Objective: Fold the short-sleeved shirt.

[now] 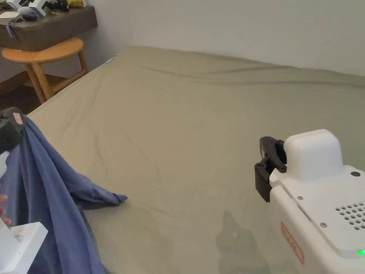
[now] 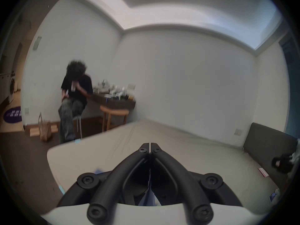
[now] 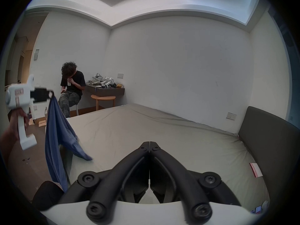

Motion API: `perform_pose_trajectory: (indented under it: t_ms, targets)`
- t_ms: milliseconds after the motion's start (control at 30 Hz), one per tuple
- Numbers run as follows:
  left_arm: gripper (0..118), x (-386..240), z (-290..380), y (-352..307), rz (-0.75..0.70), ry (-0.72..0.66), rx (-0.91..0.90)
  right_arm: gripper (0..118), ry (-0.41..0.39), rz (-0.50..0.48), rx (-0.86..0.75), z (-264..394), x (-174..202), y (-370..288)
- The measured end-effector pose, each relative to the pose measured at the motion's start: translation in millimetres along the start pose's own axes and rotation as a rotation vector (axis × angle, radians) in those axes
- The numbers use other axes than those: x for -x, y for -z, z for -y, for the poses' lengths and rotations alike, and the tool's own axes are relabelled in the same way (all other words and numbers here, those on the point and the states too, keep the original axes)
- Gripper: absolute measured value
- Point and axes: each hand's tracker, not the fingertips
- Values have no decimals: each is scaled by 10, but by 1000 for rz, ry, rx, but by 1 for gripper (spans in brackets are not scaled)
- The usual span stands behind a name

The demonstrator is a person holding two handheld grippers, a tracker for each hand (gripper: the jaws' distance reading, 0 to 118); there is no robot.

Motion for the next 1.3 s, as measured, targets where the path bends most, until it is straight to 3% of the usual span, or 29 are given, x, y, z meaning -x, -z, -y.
perform_pose_trajectory:
  t_ms: [367,667,900,1100,1233,1300]
  targets:
    - [0,-1196,-1470,19,328,201,-253,1,59,98,-75,-133,-386,-340]
    - [0,-2555,-1388,290,619,284,-244,1,78,295,-66,24,-973,-695]
    - [0,-3596,-254,848,753,317,1,1,74,415,12,305,-1396,-821]
    - [0,-4328,1579,1201,749,466,405,1,117,463,88,637,-1692,-754]
    - [0,-4431,3019,1118,756,537,755,1,137,471,144,842,-1818,-709]
    - [0,-4400,3483,1005,726,589,832,1,136,473,163,909,-1851,-703]
